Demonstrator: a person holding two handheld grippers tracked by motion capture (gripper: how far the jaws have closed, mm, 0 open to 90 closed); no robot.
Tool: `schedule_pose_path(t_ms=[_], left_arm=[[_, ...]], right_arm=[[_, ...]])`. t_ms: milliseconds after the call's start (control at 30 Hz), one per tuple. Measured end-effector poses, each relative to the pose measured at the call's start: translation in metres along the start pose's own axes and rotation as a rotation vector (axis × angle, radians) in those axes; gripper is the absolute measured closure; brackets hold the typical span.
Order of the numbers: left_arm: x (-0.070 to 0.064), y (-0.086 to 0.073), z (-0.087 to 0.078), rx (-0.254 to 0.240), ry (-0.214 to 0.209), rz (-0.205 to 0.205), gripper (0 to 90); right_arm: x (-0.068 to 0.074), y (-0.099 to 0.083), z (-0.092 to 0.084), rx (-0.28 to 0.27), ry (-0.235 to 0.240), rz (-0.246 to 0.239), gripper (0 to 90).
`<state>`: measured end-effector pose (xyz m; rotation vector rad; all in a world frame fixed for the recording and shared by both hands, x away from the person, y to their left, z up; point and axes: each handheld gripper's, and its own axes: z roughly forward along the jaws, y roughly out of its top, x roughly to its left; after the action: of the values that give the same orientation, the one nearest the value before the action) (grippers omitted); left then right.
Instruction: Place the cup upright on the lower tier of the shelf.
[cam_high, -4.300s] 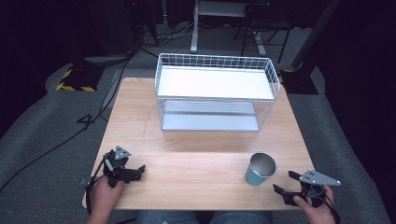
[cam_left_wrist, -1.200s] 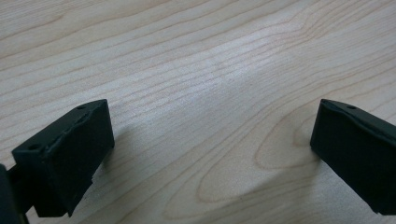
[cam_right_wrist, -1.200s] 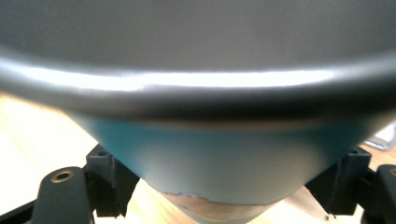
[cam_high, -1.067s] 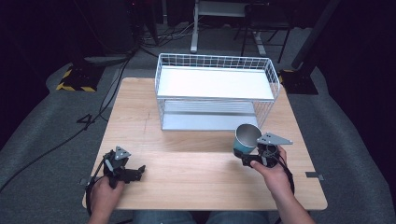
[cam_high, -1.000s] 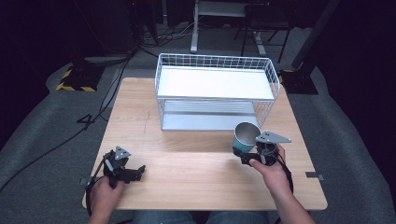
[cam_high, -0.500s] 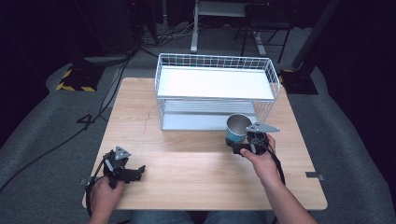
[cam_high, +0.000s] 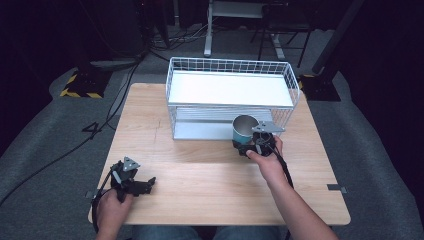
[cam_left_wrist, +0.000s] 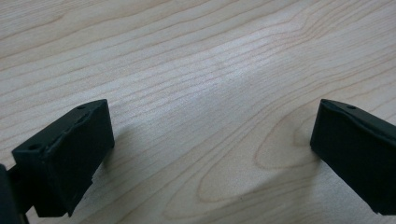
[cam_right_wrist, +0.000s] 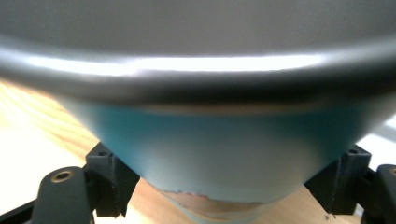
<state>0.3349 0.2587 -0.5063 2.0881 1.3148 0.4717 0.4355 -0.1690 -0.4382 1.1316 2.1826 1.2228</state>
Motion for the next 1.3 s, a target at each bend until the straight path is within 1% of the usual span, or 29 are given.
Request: schedule_pose_path(t_ms=[67,167,267,333,500,533,567,633,700,733,800,933,1067,1133,1233,1300], left_arm=[[0.0,0.0,0.0,0.0,0.0,0.0,0.0],[0.0,0.0,0.0,0.0,0.0,0.0,0.0],[0.0,0.0,0.0,0.0,0.0,0.0,0.0],[0.0,0.0,0.0,-0.002,0.001,0.0,0.0],[0.0,0.0,0.0,0.0,0.0,0.0,0.0],[0.0,0.0,0.0,0.0,0.0,0.0,0.0],[0.0,0.0,0.0,0.0,-0.002,0.0,0.0],[0.0,0.0,0.0,-0.001,0.001,0.0,0.0],[0.0,0.0,0.0,0.0,0.0,0.0,0.0],[0.0,0.0,0.0,0.0,0.0,0.0,0.0],[0.0,0.0,0.0,0.0,0.0,0.0,0.0],[0.0,0.0,0.0,0.0,0.0,0.0,0.0],[0.0,0.0,0.0,0.0,0.0,0.0,0.0],[0.0,0.0,0.0,0.0,0.0,0.0,0.0],[0.0,0.0,0.0,0.0,0.0,0.0,0.0],[0.0,0.0,0.0,0.0,0.0,0.0,0.0]], right_arm=[[0.0,0.003,0.005,-0.006,-0.005,-0.008,22.0],[0.001,0.007,0.013,-0.005,-0.016,0.012,22.0],[0.002,0.011,0.021,-0.005,-0.027,0.017,22.0],[0.002,0.013,0.026,-0.008,-0.024,0.021,22.0],[0.004,0.02,0.04,-0.012,-0.06,0.037,22.0],[0.004,0.02,0.04,-0.012,-0.06,0.037,22.0],[0.005,0.022,0.045,-0.017,-0.057,0.04,22.0],[0.005,0.023,0.049,-0.026,-0.057,0.038,22.0],[0.006,0.024,0.053,-0.031,-0.067,0.032,22.0],[0.007,0.025,0.055,-0.035,-0.082,0.036,22.0],[0.008,0.027,0.06,-0.026,-0.114,0.039,22.0],[0.009,0.028,0.068,-0.024,-0.122,0.039,21.9],[0.009,0.029,0.074,-0.042,-0.135,0.039,21.9],[0.009,0.029,0.079,-0.038,-0.149,0.042,22.0],[0.01,0.028,0.084,-0.073,-0.18,0.042,22.0],[0.008,0.028,0.087,-0.065,-0.175,0.041,21.9]])
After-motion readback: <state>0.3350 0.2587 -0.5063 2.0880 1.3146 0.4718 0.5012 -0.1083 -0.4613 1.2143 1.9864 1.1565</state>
